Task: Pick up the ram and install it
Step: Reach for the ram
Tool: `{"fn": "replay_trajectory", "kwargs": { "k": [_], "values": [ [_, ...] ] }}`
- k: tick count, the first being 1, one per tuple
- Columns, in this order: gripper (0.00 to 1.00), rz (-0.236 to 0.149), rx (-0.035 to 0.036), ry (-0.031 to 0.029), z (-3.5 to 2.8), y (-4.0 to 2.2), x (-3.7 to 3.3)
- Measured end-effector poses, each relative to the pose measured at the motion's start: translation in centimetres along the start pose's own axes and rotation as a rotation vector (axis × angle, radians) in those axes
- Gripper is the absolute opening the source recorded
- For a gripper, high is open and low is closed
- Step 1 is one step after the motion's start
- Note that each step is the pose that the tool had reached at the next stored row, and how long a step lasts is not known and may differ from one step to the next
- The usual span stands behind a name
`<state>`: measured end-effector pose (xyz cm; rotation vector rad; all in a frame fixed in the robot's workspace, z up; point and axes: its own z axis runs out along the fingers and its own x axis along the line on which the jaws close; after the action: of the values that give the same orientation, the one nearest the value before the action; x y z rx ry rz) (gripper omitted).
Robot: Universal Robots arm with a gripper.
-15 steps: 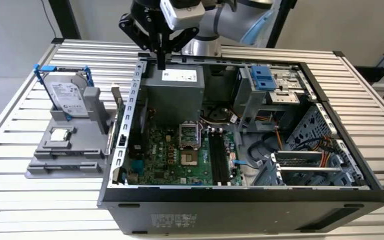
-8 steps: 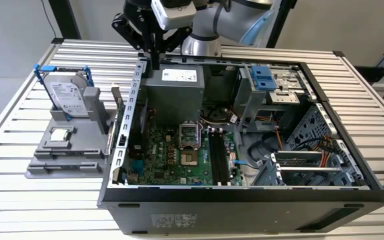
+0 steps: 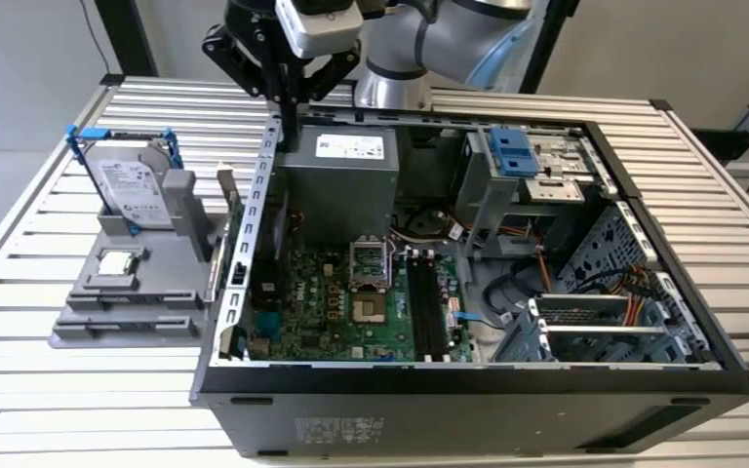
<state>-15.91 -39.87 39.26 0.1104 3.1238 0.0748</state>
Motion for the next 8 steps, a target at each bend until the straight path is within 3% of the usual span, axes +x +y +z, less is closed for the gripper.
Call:
{"fn": "replay_trajectory", "kwargs": {
  "k": [8],
  "values": [
    [0.0, 0.0, 0.0003, 0.0047, -0.02, -0.08, 1.13]
  ]
}}
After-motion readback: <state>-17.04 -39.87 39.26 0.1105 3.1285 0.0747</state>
